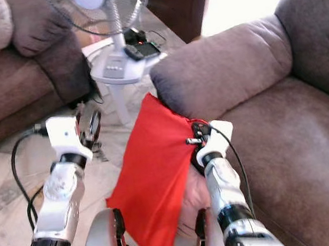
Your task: Move the pillow to the sofa from floor
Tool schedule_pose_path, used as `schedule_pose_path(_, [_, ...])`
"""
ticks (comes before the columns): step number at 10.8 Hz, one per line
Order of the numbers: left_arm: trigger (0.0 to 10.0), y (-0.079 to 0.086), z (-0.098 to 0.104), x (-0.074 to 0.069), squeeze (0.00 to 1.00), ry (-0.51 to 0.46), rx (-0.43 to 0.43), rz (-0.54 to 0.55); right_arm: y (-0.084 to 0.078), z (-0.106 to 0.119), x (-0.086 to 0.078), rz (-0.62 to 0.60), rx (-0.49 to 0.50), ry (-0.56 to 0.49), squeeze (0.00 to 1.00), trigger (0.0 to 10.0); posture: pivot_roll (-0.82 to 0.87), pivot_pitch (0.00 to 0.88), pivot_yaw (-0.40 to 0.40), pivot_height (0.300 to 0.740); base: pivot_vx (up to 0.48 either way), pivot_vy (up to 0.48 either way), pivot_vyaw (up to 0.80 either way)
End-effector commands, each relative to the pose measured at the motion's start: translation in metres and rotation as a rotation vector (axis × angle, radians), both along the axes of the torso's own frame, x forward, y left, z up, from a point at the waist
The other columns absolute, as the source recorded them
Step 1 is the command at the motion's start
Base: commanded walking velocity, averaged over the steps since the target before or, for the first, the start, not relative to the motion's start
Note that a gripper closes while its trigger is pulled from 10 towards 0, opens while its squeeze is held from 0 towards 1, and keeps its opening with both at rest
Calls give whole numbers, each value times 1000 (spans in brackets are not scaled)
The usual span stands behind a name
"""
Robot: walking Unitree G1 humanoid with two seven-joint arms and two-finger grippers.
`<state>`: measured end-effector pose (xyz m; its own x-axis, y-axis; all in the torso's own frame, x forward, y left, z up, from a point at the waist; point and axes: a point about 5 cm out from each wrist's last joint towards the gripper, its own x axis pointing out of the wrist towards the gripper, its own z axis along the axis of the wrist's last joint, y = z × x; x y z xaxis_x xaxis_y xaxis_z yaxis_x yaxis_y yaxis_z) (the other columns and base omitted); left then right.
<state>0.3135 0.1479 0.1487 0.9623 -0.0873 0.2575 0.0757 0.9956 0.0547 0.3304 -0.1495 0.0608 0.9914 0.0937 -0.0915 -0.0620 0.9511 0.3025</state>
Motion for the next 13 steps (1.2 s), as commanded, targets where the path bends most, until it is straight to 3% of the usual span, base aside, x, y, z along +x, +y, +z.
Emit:
schedule_pose_path(1, [10000, 6, 2, 0, 0, -19, 24, 17, -9, 32, 9, -32, -45, -171, 0, 10000, 120, 30, -54, 593, 0, 0, 0])
schedule_pose_path(4, [10000, 3, -5, -1, 0, -24, 91, 0, -10, 33, 10, -45, -73, -167, 0, 10000, 121, 5, -59, 593, 0, 0, 0])
schedule_pose_path(13, [10000, -10, -3, 3, 0, -48, 54, -35, -13, 35, 8, -61, -103, -181, 0, 10000, 102, 0, -39, 617, 0, 0, 0])
